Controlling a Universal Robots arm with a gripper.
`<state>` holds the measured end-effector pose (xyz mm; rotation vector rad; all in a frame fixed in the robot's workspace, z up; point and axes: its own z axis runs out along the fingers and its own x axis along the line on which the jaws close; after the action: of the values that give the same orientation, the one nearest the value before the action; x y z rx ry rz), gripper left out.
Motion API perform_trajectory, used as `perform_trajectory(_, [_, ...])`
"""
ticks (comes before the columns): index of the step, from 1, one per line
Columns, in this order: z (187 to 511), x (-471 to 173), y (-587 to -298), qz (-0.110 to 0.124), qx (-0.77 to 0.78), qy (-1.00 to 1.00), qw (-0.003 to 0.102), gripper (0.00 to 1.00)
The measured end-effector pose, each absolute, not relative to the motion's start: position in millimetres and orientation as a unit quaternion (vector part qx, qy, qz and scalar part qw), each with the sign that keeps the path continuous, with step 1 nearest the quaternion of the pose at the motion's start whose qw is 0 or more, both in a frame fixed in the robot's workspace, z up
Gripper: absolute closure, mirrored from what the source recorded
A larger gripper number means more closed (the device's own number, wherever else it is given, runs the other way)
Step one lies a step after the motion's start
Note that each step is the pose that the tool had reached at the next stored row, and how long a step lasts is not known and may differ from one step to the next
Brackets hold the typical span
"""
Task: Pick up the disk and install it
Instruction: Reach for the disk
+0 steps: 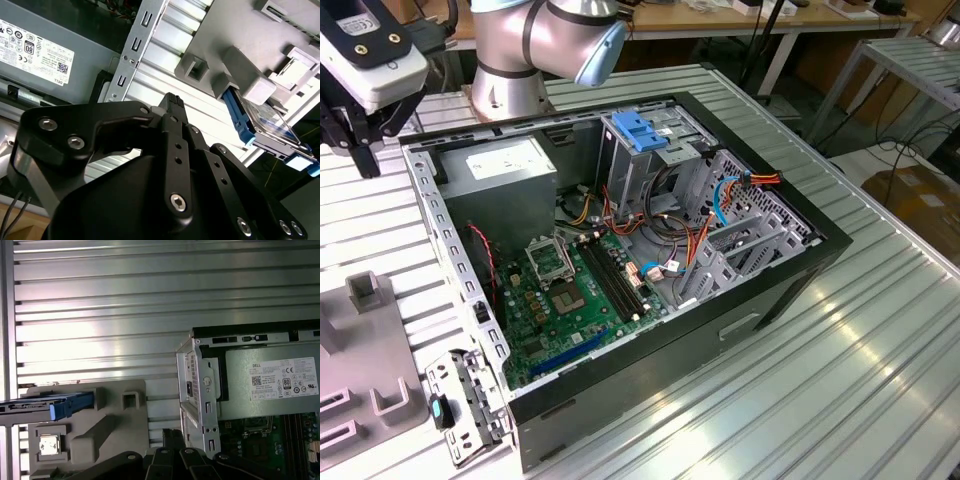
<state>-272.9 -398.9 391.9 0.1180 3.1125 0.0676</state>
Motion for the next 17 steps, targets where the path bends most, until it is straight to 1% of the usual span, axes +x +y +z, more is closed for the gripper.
perform_trajectory(17, [392, -291, -399, 0.022, 0.038, 0.999, 0.013, 0.89])
